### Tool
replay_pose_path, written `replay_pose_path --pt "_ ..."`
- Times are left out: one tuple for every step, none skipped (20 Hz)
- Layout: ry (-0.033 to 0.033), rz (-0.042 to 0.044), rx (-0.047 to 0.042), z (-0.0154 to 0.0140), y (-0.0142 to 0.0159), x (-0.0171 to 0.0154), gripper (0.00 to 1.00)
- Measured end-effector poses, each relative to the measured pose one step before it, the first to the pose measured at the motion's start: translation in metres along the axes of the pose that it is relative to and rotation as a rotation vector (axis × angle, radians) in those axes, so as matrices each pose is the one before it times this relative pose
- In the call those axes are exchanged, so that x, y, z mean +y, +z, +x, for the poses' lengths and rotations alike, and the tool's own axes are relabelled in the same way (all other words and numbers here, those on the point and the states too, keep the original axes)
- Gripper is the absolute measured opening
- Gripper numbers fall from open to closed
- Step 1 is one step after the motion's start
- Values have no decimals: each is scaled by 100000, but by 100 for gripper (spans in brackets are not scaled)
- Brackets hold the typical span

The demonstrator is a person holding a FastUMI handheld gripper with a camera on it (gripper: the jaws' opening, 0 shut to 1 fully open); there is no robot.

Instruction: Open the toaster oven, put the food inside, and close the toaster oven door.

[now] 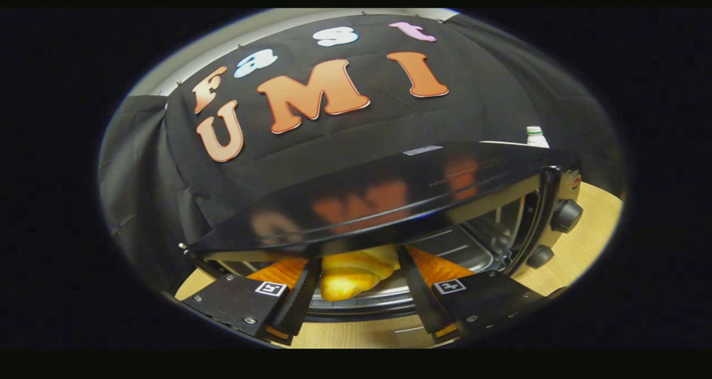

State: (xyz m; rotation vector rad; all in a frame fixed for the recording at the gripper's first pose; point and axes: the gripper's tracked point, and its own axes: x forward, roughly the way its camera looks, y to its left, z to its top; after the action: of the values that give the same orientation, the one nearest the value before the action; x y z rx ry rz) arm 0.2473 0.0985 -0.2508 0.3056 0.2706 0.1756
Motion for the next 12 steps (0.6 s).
replay_pose_path --pt "-1457 -609 -99 103 104 -206 83" --pt "-189 -1414 143 -220 -154 12 87" --pt "232 -2265 343 -674 -264 163 91" --pt "375 -2926 641 -1161 -384 113 98" --pt "-44 -3389 1028 -1310 -536 -38 99" --pt "-111 -3221 -51 -1472 -281 -3 99" --pt "78 -3165 -649 -1703 -77 54 99" --pt "410 -3230 -1162 -1949 -69 191 98" --pt "-55 -3242 -1132 -1986 1 75 99" --pt "-997 -3417 -835 -2003 -204 -227 99" --pt "-1382 -2713 -299 -1733 -290 -223 99" --pt "-1263 -1659 708 -1502 -644 -252 99"
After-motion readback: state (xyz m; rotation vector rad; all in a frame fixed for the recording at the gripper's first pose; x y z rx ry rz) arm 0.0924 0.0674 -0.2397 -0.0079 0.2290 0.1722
